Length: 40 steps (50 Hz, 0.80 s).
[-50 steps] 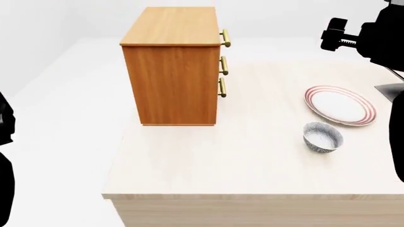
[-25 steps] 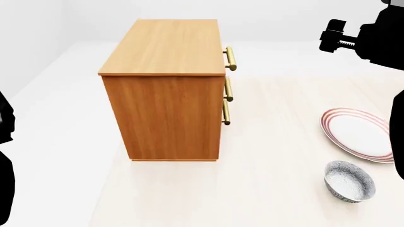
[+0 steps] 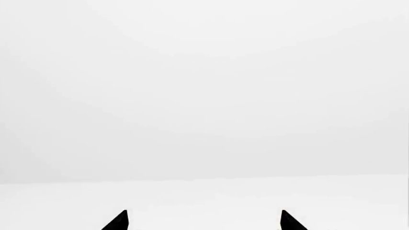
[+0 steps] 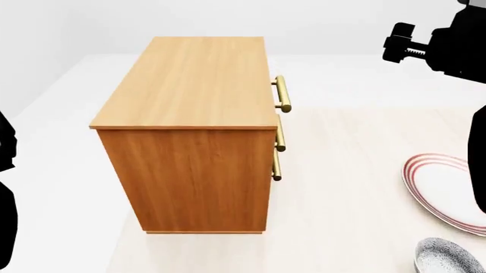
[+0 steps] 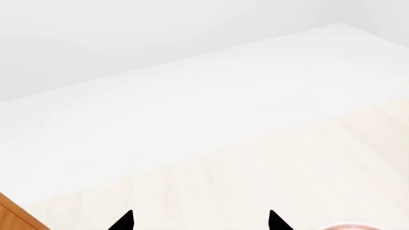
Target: Open the top drawer of the cabinet and put the bowl in it.
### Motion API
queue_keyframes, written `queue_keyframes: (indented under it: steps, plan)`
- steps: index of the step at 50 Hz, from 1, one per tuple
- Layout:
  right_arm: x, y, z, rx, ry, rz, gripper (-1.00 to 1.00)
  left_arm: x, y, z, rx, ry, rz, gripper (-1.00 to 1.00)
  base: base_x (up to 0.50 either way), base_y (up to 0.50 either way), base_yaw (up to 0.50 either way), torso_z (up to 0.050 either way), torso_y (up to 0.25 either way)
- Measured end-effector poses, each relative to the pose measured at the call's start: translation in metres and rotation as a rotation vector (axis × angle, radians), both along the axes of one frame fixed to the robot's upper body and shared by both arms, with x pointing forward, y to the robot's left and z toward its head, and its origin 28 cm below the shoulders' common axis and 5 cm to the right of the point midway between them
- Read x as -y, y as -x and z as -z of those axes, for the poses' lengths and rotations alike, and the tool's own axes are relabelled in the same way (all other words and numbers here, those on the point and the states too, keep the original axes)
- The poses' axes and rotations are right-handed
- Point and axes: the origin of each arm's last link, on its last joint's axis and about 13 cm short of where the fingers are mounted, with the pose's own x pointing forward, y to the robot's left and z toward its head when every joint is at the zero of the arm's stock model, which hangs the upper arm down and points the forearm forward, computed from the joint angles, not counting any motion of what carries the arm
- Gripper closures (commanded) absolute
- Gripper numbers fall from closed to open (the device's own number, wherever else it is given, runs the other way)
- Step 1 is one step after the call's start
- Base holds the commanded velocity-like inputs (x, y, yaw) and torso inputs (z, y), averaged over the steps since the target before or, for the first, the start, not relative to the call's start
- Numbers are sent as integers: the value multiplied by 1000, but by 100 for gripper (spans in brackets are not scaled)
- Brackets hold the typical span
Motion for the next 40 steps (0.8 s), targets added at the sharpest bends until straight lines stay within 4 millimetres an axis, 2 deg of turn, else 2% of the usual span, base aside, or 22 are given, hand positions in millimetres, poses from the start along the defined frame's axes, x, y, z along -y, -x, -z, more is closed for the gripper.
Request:
queue_keyframes:
  steps: [8,18,40]
  plan:
    - [-1,0,0,-1,-7,-1,-100,0,0,0,2,4,1,-100,500,0,0,0,0]
    - [-11,-4,8,23,-127,-62,-100,0,0,0,3,6,2,-100,13,0,0,0,0]
    - [-65,-17,70,28,-669,-314,-100,0,0,1,0,5,8,-100,0,0,0,0,0]
